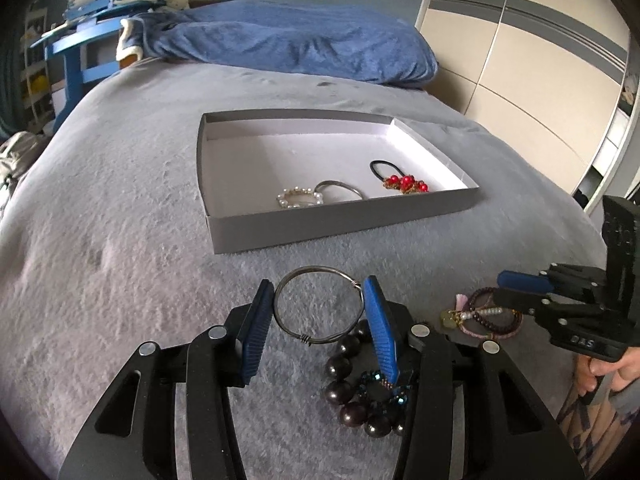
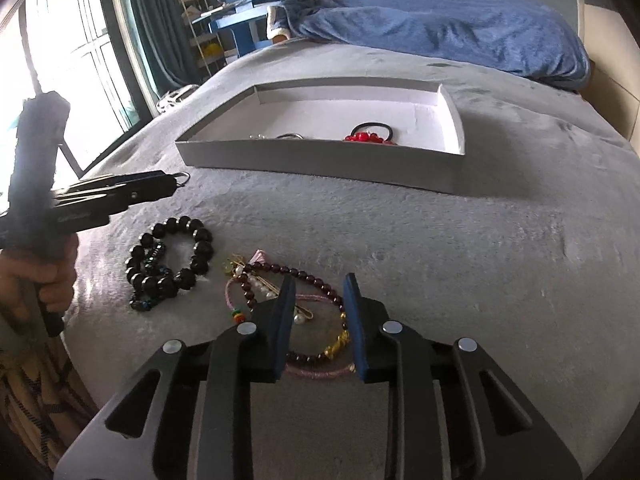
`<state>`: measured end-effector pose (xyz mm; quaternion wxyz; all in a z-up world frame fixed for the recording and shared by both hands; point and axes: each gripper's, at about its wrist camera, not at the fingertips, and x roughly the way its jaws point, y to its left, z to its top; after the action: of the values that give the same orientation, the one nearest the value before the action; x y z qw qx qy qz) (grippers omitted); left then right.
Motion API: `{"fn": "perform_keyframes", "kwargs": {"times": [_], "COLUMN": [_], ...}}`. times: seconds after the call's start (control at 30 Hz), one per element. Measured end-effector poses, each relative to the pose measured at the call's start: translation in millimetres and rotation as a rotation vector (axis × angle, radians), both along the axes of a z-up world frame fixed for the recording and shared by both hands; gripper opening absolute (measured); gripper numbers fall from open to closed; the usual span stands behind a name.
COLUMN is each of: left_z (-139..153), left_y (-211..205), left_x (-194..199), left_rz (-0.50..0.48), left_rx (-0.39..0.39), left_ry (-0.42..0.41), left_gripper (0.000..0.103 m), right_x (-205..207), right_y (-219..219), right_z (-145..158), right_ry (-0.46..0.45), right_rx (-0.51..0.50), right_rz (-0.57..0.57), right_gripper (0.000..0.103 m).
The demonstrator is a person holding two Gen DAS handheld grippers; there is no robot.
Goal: Organize jewelry
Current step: 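Grasp the silver hoop ring with the left gripper while the right gripper grasps the dark red bead bracelet, then carry the silver ring and red bead bracelet in both grippers over the tray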
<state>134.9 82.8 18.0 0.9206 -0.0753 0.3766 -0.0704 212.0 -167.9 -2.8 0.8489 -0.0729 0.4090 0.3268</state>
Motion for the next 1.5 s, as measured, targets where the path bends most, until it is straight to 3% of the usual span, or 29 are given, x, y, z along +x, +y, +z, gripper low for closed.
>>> {"fn": "perform_keyframes", "kwargs": {"times": [0.2, 0.3, 0.67, 1.2, 1.5], "left_z": [-1.8, -1.3, 1.5, 25.0, 34.5], "left_y": [-0.4, -2.3, -3.5, -9.5, -8.1], "left_x": [-0.1, 0.8, 1.6, 21.9, 42.6], "left_rz": [0.003, -0.003, 0.001, -0.020, -0.012], "left_rx": [0.001, 0.004, 0.000, 0.058, 0.058], "left_ry": [0.008, 0.006, -0.004, -0.054, -0.063], "left_gripper": [0.048, 0.048, 0.048, 0.048, 0.048], "right_x": [7.9, 6.3, 18.8, 28.8, 45.8], "right_y": [11.3, 14.6, -26.6, -29.0, -18.8], "right_z": [-8.9, -9.6, 22.1, 69.3, 89.7], "right_ry": [-0.007, -0.022, -0.065, -0.163, -0.200], "right_rx": [-0.040, -0.053, 0.167, 0.286, 0.298], "right_rz": [0.017, 0.030, -0.119, -0.142, -0.123], "right_gripper": [0.017, 0.006, 0.006, 0.006, 0.006]}}
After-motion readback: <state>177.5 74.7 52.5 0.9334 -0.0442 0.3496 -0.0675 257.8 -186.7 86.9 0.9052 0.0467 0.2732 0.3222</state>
